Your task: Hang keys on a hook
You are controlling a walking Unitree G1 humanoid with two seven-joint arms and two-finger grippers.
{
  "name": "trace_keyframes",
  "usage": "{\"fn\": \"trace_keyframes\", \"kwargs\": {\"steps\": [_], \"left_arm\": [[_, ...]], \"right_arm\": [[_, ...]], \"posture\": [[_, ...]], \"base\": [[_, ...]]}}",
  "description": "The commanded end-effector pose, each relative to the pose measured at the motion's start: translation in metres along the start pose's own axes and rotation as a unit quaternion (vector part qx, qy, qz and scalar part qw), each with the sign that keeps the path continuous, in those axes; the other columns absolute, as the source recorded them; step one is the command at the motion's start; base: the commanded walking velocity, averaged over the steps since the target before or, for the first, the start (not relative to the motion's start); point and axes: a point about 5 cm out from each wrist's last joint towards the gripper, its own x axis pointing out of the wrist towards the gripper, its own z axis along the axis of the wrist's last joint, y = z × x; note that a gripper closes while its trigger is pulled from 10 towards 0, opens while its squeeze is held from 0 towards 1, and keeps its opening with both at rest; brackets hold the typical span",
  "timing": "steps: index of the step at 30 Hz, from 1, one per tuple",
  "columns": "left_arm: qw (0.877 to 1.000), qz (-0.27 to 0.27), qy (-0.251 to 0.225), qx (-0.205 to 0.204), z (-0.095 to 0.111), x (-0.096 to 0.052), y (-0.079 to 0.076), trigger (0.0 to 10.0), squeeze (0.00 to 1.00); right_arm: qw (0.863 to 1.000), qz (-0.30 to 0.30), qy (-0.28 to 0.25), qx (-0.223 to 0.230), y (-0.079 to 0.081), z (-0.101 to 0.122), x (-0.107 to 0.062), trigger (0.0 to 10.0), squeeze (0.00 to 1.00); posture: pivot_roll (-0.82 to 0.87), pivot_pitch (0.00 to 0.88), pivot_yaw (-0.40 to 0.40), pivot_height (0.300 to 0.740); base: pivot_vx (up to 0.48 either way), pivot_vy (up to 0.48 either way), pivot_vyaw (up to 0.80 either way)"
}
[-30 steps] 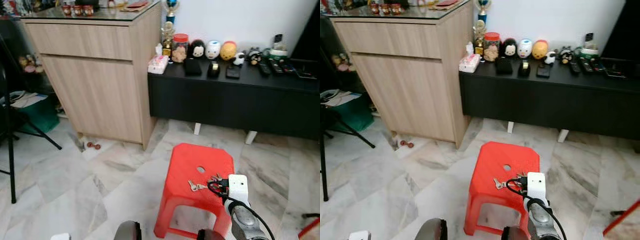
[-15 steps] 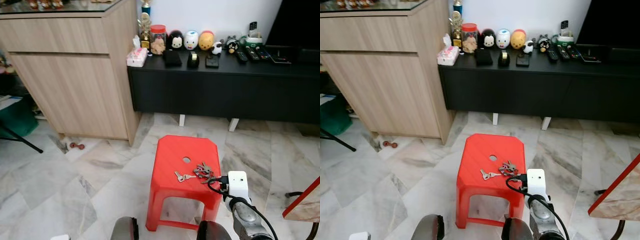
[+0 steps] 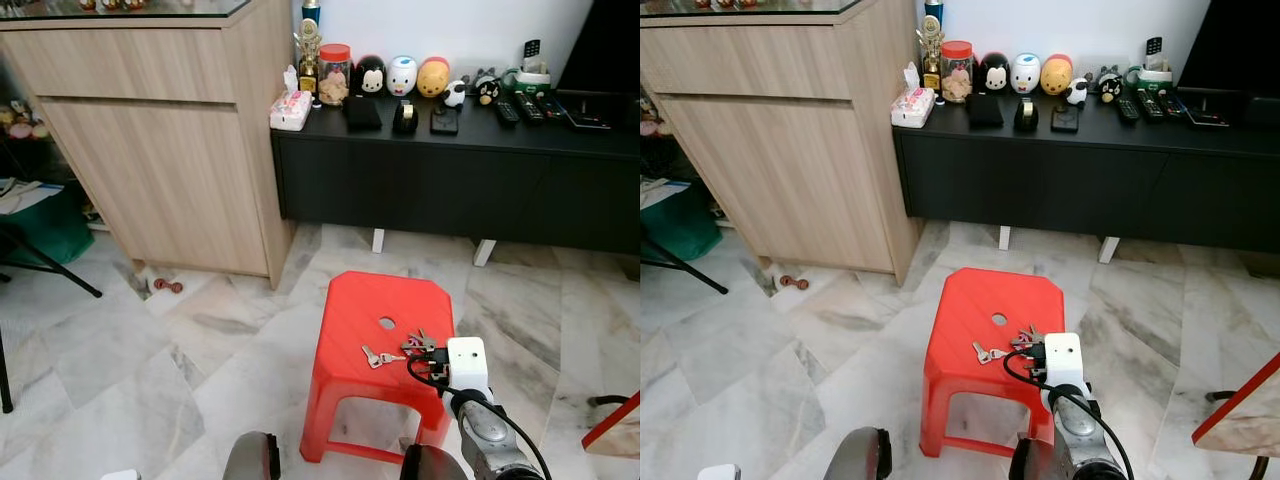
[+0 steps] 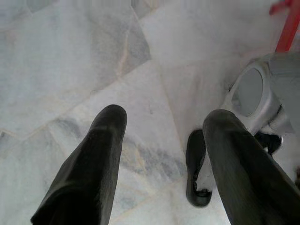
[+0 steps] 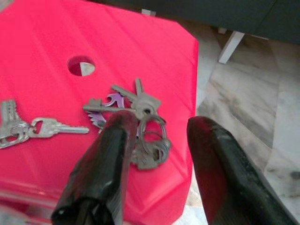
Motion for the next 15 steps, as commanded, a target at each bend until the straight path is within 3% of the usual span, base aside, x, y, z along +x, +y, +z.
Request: {"fn": "trace_keyframes", "kwargs": {"steps": [1,15], "left_arm": [[1.0,0.006,0.013,-0.001,-0.0068,-0.0039,0.0051,10.0,0.0],[1.0,0.004,0.012,0.0,-0.006,-0.0037,0.0057,10.0,0.0]], "right_arm": [[1.0,0.005,-0.009,0.006,0.0048,0.0046,0.0016,10.0,0.0],[1.0,0.004,-0.005,0.011,0.0056,0.0029,0.0011,10.0,0.0]], "posture": [[0.2,0.029,-0.003,0.597],[0.2,0.029,0.0,0.597]], "base": [[0.0,0.0,0.8],[0.0,0.0,0.8]]}}
